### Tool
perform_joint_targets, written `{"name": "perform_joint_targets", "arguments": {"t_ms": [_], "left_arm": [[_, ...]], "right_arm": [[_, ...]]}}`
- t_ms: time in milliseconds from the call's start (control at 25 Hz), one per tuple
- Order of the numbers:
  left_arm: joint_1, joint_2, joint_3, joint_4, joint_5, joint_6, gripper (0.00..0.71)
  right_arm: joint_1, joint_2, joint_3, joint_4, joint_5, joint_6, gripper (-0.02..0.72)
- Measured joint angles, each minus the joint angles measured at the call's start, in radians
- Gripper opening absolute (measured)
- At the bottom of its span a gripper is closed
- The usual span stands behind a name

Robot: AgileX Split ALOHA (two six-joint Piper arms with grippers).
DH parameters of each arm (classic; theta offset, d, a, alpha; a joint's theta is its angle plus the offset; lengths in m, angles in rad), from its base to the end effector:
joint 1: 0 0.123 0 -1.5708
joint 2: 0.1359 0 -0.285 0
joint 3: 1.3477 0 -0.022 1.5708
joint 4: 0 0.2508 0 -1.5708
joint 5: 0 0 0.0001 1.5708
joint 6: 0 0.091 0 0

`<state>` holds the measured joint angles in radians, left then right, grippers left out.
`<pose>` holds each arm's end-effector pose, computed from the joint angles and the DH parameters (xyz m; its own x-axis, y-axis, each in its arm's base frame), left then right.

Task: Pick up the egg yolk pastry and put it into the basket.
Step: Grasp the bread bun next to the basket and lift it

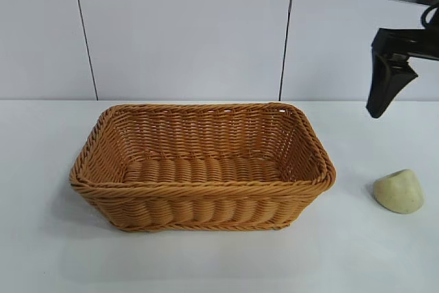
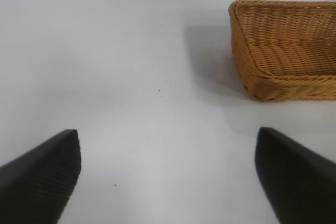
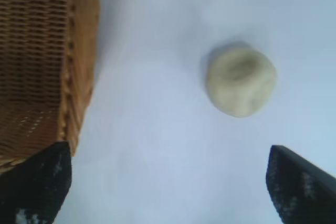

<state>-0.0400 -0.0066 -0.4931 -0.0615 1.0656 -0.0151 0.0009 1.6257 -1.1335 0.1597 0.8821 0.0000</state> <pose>-0.0055 -0.0047 0.2751 -0.4630 -0.0263 -0.8860 0.0669 0.9957 -0.0646 0.3189 0.0115 0.2377 -0.9569 0.1002 -0.2725 0.0618 0.9873 0.1462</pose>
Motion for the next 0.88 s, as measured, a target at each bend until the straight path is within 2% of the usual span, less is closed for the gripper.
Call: {"name": "perform_joint_targets", "arguments": {"t_ms": [160, 480, 640, 880], "left_arm": [[0.0, 0.0, 0.0, 0.0, 0.0, 0.0, 0.694], [0.0, 0.0, 0.0, 0.0, 0.0, -0.001, 0.694], [0.0, 0.0, 0.0, 0.0, 0.0, -0.001, 0.694], [0.0, 0.0, 0.0, 0.0, 0.0, -0.001, 0.694]], "right_arm": [[-0.042, 0.035, 0.0, 0.001, -0.007, -0.011, 0.695], [-0.042, 0.19, 0.0, 0.016, -0.132, 0.0, 0.695], [-0.042, 0.285, -0.001, 0.043, -0.158, 0.0, 0.695], [-0.042, 0.353, -0.001, 0.046, -0.203, 0.0, 0.695]]}}
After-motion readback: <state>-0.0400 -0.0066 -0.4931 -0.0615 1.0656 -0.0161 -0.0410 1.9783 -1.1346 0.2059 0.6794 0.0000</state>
